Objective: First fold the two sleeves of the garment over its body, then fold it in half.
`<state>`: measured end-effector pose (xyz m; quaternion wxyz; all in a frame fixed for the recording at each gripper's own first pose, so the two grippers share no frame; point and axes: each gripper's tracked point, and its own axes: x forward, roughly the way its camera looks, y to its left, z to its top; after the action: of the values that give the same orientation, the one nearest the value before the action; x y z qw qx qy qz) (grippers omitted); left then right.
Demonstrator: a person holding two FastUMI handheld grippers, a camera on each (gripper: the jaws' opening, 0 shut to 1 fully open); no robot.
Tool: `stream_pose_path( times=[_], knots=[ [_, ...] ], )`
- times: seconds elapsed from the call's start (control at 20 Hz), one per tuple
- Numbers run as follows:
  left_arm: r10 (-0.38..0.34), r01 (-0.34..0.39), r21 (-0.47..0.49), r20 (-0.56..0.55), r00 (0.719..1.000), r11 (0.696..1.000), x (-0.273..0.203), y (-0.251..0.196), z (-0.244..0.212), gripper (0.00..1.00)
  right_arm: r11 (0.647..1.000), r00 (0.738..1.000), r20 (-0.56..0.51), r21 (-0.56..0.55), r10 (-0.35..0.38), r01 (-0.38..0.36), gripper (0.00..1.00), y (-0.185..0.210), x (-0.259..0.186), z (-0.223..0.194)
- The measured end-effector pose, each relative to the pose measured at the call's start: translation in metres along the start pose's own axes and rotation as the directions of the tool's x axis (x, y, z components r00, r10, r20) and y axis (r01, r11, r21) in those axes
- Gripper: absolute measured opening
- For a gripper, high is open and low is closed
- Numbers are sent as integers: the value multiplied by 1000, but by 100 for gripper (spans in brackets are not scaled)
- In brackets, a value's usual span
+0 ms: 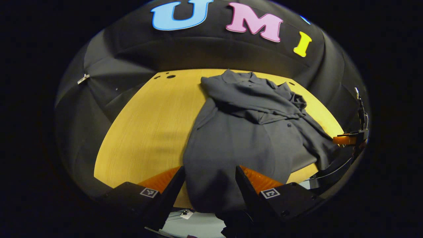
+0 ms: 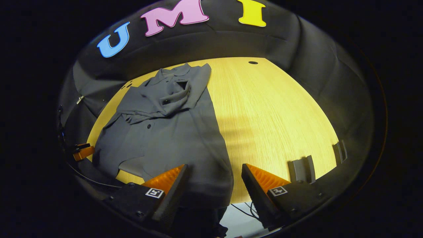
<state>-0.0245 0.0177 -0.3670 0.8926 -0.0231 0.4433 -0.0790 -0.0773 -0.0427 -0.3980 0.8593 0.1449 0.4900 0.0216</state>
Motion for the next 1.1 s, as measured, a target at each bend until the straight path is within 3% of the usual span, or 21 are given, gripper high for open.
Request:
stream_pose_path(
  times=[0.1,0.2,0.25,0.4,0.6,0.7,0.75,0.8,0.9,1.0,1.1],
  knots=[
    [12,-12,-1,-28,1000,1000,6,6,-9,92,1000,1000,-13,-8,-8,8,99,1,4,-5],
    [8,-8,8,-64,998,1000,13,3,-16,96,1000,999,-34,-17,-10,10,99,3,13,-13],
    [26,-24,22,-78,997,999,17,7,-20,92,1000,999,-45,-24,-11,10,99,4,17,-17],
    [67,-64,27,-105,992,998,23,10,-26,100,998,998,-65,-53,-24,20,99,7,26,-22],
    [64,-67,-20,-122,990,998,28,3,-26,100,992,998,-46,-118,-45,39,99,13,31,-20],
    [37,-37,8,-128,991,999,31,-6,-25,100,995,999,-30,-97,-40,37,95,19,32,-17],
    [-1,9,63,-138,990,998,31,-18,-25,99,995,1000,-28,-97,-9,7,68,26,34,-15],
    [-64,79,108,-133,989,991,33,-33,-21,70,994,999,-26,-96,45,-47,48,36,41,-12],
    [-63,85,161,-140,988,983,40,-32,-12,13,992,991,-70,-50,111,-115,8,50,46,-9],
    [-76,89,100,-127,989,991,39,-34,3,6,993,991,-59,-15,119,-120,5,45,42,6],
    [-90,92,26,-79,993,995,30,-31,29,5,992,992,-6,10,127,-127,5,44,30,28]
  ],
)
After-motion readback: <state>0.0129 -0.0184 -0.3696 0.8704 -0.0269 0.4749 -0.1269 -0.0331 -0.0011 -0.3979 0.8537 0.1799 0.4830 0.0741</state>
